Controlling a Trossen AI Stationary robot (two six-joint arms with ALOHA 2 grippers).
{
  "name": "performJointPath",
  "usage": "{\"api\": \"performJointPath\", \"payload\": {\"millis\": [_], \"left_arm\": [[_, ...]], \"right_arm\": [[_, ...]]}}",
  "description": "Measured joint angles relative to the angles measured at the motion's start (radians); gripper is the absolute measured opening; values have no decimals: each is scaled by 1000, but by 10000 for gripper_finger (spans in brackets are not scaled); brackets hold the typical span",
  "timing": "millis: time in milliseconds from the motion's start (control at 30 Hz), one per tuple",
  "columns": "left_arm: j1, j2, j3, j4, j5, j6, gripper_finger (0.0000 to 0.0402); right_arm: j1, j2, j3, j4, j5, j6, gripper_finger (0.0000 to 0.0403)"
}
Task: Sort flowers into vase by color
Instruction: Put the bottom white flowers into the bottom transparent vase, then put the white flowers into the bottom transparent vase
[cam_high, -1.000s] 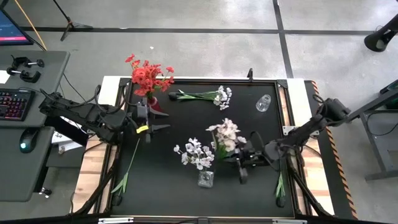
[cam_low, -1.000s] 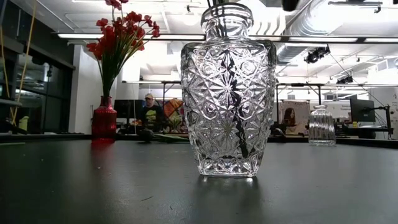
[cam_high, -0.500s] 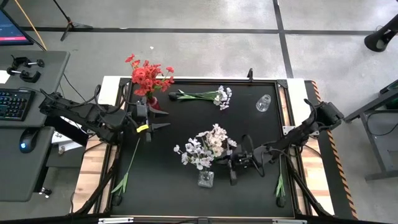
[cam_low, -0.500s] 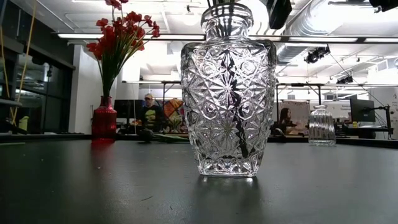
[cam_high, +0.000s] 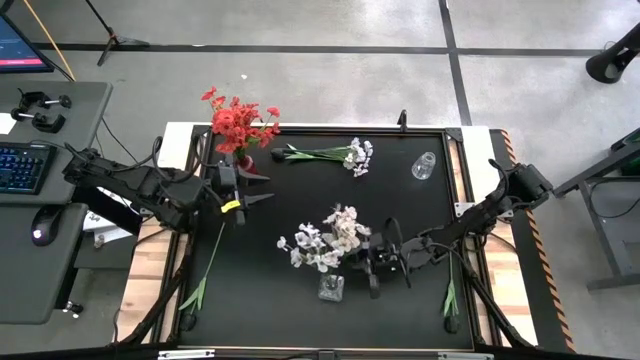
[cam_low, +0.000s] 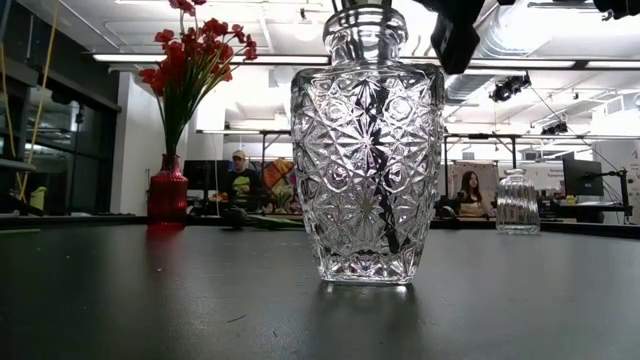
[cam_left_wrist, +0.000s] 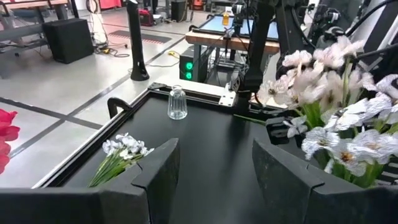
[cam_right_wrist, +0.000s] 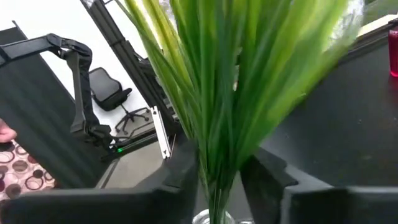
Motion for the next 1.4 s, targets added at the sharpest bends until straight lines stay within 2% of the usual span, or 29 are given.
{"api": "performJointPath", "payload": {"millis": [167,300,400,667,767,900,1000,1200,1300,1400], "left_arm": [[0,0,0,-14,0,0,188],[0,0,0,-26,0,0,188],[0,0,0,-27,0,0,188],[0,0,-1,-27,-3,-29,188],[1,0,-1,-25,-26,-60,188],[1,0,-1,-11,-33,-108,188],[1,0,-1,-11,-43,-161,188],[28,0,-1,-9,-72,-253,188],[58,0,-1,19,-74,-296,188],[79,2,-1,54,-73,-333,188]], "right_arm": [[0,-24,0,-28,-41,26,176],[0,-82,0,-150,-122,28,215],[0,-147,0,-294,-168,42,227],[0,-346,0,-740,-313,117,227],[0,-407,0,-907,-309,170,227],[-31,-437,0,-1095,-178,342,227],[-94,-437,-14,-1147,-137,415,227],[-306,-437,-75,-1107,-143,347,227],[-457,-436,-100,-1059,-187,293,227],[-620,-436,-120,-985,-283,240,227]]}}
